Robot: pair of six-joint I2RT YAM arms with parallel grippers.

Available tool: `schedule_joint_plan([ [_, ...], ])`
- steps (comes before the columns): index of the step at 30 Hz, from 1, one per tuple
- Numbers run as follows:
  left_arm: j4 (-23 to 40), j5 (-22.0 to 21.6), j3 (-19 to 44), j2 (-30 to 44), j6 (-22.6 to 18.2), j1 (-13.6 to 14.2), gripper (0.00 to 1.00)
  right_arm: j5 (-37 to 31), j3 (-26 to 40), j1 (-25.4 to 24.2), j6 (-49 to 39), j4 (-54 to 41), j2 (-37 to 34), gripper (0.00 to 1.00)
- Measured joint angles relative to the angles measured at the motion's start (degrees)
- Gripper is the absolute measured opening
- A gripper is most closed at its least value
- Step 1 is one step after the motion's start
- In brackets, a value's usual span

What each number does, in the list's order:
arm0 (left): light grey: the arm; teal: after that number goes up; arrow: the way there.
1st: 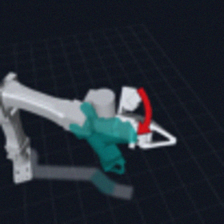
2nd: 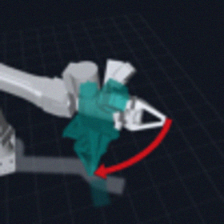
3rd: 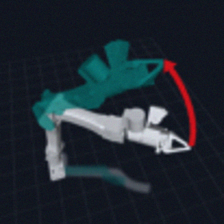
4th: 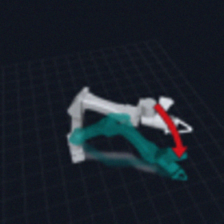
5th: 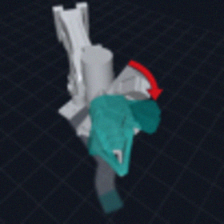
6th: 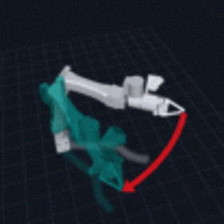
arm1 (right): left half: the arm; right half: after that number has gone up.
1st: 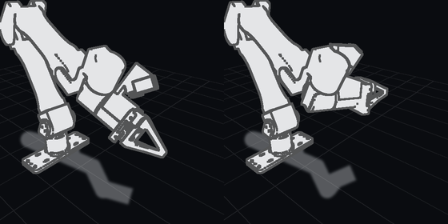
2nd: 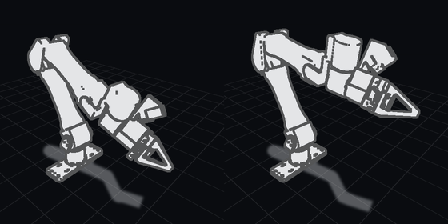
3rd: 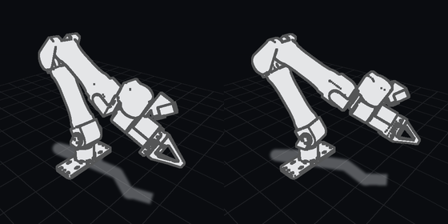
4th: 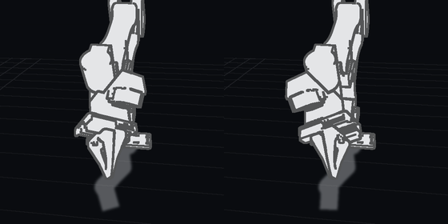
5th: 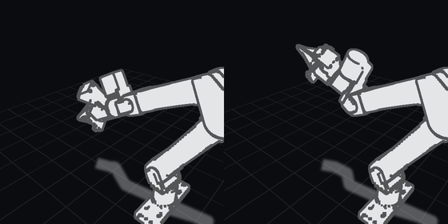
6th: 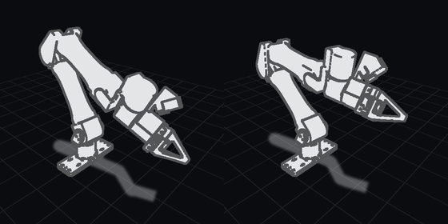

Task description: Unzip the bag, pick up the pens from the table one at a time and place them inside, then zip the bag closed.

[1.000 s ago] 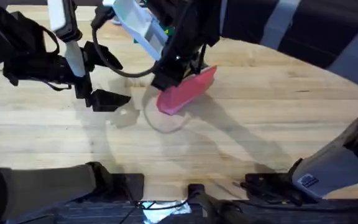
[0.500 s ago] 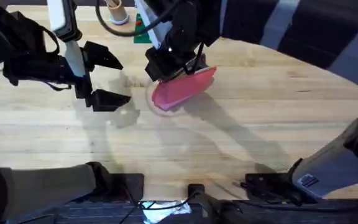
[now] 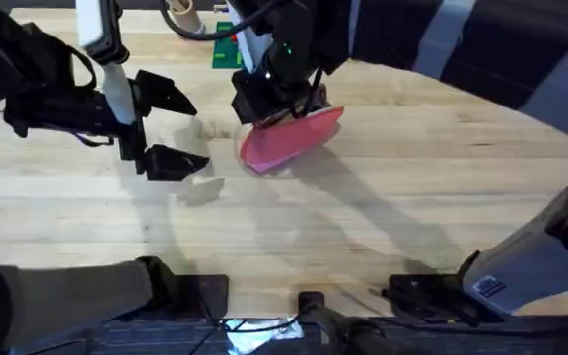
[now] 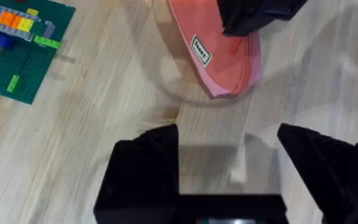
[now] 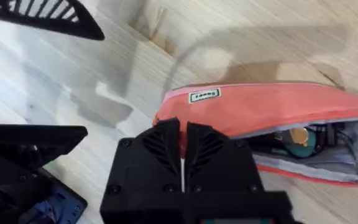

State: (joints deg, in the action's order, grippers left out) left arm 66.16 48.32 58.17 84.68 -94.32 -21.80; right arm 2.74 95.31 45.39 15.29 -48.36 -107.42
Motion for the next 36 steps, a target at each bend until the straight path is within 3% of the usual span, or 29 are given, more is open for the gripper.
schedule_joint_plan([
  [14,2.5,7.9,-0.3,0.0,0.0,0.0,0.993,0.0,0.0,0.0,0.2,0.0,0.0,0.033],
  [24,-0.6,15.6,-5.9,0.9,0.0,0.2,0.995,-0.2,0.0,0.1,0.2,0.0,0.0,0.033],
  [28,-2.4,17.6,-6.9,3.4,0.0,1.9,0.994,-0.2,0.0,0.1,0.2,0.0,0.0,0.033],
  [36,-6.0,19.9,-7.3,10.6,0.7,8.0,0.995,-0.2,0.0,0.1,0.2,0.0,0.0,0.033],
])
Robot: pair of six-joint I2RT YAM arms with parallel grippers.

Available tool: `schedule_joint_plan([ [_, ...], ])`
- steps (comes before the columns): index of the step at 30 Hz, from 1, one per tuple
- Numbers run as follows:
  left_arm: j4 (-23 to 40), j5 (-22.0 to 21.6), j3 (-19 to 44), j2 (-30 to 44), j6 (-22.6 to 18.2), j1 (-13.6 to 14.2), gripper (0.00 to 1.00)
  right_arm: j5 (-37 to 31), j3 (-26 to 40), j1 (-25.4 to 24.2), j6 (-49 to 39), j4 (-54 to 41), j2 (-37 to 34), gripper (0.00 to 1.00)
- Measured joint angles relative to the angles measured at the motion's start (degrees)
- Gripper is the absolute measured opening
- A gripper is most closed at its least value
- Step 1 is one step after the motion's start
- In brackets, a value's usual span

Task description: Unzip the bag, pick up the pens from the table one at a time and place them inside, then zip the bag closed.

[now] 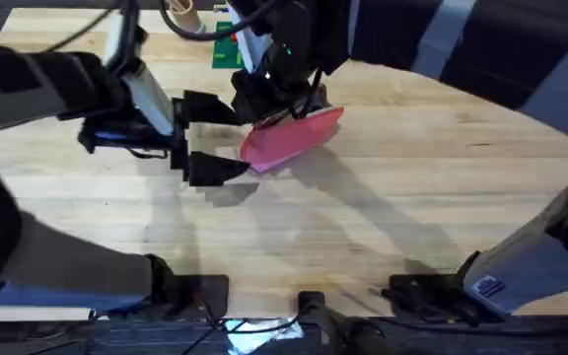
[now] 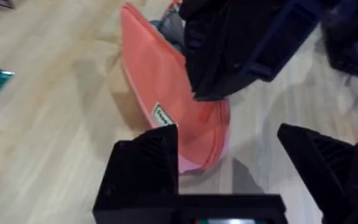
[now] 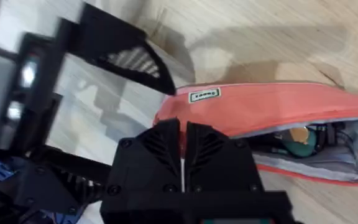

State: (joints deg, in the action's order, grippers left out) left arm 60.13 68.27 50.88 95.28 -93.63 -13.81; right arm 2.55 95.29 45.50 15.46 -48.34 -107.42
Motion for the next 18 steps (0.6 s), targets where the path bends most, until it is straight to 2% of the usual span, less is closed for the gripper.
schedule_joint_plan([
  [2,-0.4,0.5,0.0,2.0,0.4,1.4,0.991,0.0,0.0,0.0,0.0,0.0,0.0,0.033],
  [5,-1.4,1.2,-0.1,4.1,0.7,3.0,0.850,0.0,0.0,0.0,0.0,0.0,0.0,0.033],
  [11,-3.2,3.0,-0.2,5.6,1.0,4.5,0.831,0.0,0.0,0.0,0.0,0.0,0.0,0.033],
  [13,-3.3,3.3,-0.2,5.6,1.1,4.6,0.785,0.0,0.0,0.0,0.0,0.0,0.0,0.033],
  [16,-3.8,4.0,-0.2,5.6,1.0,4.6,0.519,0.0,0.0,0.0,0.0,-0.1,0.0,0.033],
  [18,-4.1,4.2,-0.2,5.6,1.1,4.6,0.225,0.0,0.0,0.1,0.0,-0.2,0.0,0.033],
])
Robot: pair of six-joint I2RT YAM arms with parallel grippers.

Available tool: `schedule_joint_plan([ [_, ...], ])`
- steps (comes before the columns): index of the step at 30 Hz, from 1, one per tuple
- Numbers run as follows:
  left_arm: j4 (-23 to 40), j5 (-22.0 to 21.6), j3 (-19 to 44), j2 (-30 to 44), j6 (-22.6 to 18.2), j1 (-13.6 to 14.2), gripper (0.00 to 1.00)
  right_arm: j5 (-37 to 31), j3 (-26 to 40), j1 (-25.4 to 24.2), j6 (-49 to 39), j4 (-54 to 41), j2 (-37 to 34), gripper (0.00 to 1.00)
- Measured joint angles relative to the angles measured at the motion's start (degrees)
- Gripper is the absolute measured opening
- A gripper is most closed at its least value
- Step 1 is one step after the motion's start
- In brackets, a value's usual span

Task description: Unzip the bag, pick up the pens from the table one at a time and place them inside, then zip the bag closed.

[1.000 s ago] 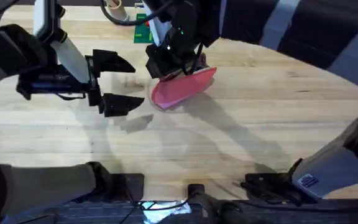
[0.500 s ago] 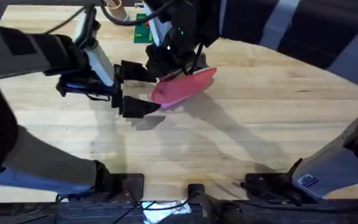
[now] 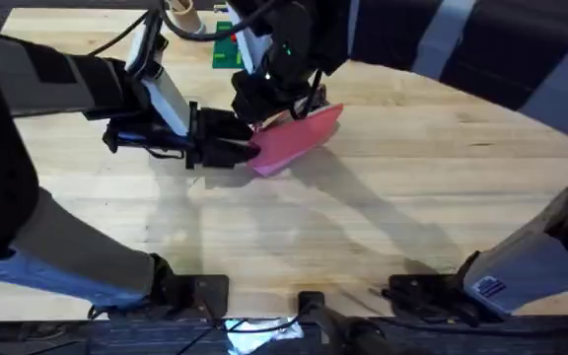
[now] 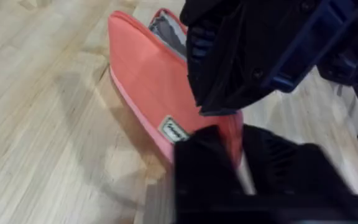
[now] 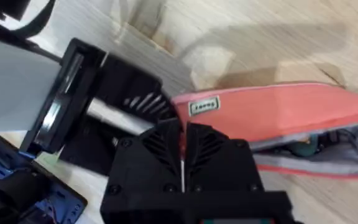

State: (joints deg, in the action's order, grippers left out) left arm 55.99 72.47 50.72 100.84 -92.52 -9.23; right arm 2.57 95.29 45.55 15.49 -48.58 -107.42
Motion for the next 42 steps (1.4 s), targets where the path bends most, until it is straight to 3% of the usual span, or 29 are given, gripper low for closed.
schedule_joint_plan([
  [1,-0.1,0.0,0.0,0.0,0.0,0.0,0.096,0.0,0.0,0.0,0.0,0.0,0.0,0.033],
  [3,-0.4,0.0,0.0,0.0,0.0,0.0,0.049,0.0,0.0,0.0,0.0,-0.1,0.0,0.033],
  [16,-0.8,0.0,0.0,0.0,0.0,0.0,0.044,-0.4,-0.1,-1.3,-0.2,0.1,0.0,0.032],
  [26,-0.8,-1.6,-0.1,0.3,0.0,0.0,0.044,-3.0,-0.1,-10.6,-2.5,0.6,0.1,0.032],
  [33,-0.8,-1.6,-0.1,0.3,0.0,0.0,0.044,-2.7,-0.1,-13.7,-4.6,0.3,0.1,0.033],
  [37,-0.8,-1.6,-0.1,0.3,0.0,0.0,0.043,-0.2,-0.1,-13.7,-8.4,0.5,0.1,0.033],
  [42,-0.8,-1.6,-0.1,0.3,0.0,0.0,0.043,7.6,-0.1,-13.7,-16.8,0.5,0.1,0.030],
])
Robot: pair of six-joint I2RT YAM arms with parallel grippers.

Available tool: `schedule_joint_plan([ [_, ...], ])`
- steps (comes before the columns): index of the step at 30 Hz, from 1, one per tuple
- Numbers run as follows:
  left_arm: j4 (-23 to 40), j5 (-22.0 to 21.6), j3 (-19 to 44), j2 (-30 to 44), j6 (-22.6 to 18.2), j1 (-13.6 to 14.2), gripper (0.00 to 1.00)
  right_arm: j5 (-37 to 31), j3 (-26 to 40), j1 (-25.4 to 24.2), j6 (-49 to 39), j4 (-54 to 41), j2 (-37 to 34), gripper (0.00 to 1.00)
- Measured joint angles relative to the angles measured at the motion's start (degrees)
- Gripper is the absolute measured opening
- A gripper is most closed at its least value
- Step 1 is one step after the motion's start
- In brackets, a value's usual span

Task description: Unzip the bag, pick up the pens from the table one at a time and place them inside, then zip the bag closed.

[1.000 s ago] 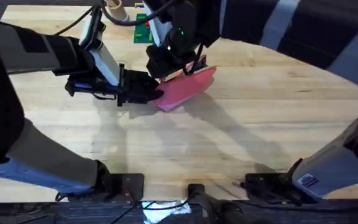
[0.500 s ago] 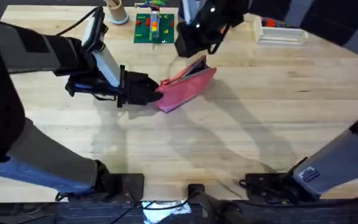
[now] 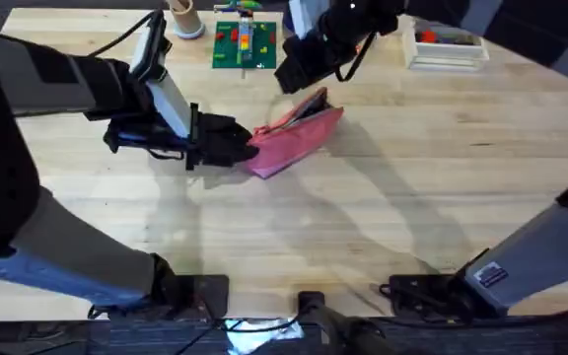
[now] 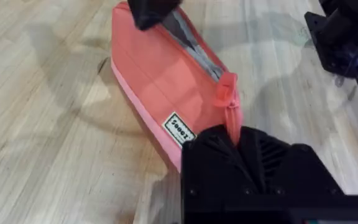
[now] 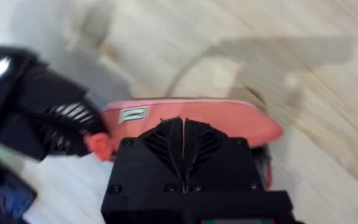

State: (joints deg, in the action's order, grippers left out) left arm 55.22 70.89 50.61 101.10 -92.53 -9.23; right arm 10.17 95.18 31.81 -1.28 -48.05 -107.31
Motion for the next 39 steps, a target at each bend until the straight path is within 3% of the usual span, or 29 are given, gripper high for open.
schedule_joint_plan([
  [2,0.0,0.0,0.0,0.0,0.0,0.0,0.043,3.6,0.0,0.0,-3.2,0.0,0.0,0.036],
  [3,0.0,0.0,0.0,0.0,0.0,0.0,0.043,5.3,0.0,0.0,-4.6,0.0,0.0,0.113],
  [5,0.0,0.0,0.0,0.0,0.0,0.0,0.043,8.3,0.0,0.0,-6.8,0.0,0.0,0.352],
  [8,0.0,0.0,0.0,0.0,0.0,0.0,0.043,12.1,0.0,0.0,-8.3,0.0,0.0,0.537],
  [11,0.0,0.0,0.0,0.0,0.0,0.0,0.043,15.1,0.0,0.0,-9.6,-0.6,0.0,0.950],
  [12,0.0,0.0,0.0,0.0,0.0,0.0,0.043,16.0,0.0,0.0,-10.3,-1.0,0.0,0.981],
  [22,0.0,0.0,0.0,0.0,0.0,0.0,0.043,19.9,0.6,0.0,-17.2,-6.6,2.3,0.995],
  [23,0.0,0.0,0.0,0.0,0.0,0.0,0.043,16.9,4.3,0.5,-19.3,-11.2,3.4,0.996],
  [28,0.0,0.0,0.0,0.0,0.0,0.0,0.043,8.8,10.5,3.3,-23.5,-16.4,4.0,0.996],
  [39,0.0,0.0,0.0,0.0,0.0,0.0,0.043,0.1,11.4,7.4,-26.9,-17.1,4.2,0.996],
])
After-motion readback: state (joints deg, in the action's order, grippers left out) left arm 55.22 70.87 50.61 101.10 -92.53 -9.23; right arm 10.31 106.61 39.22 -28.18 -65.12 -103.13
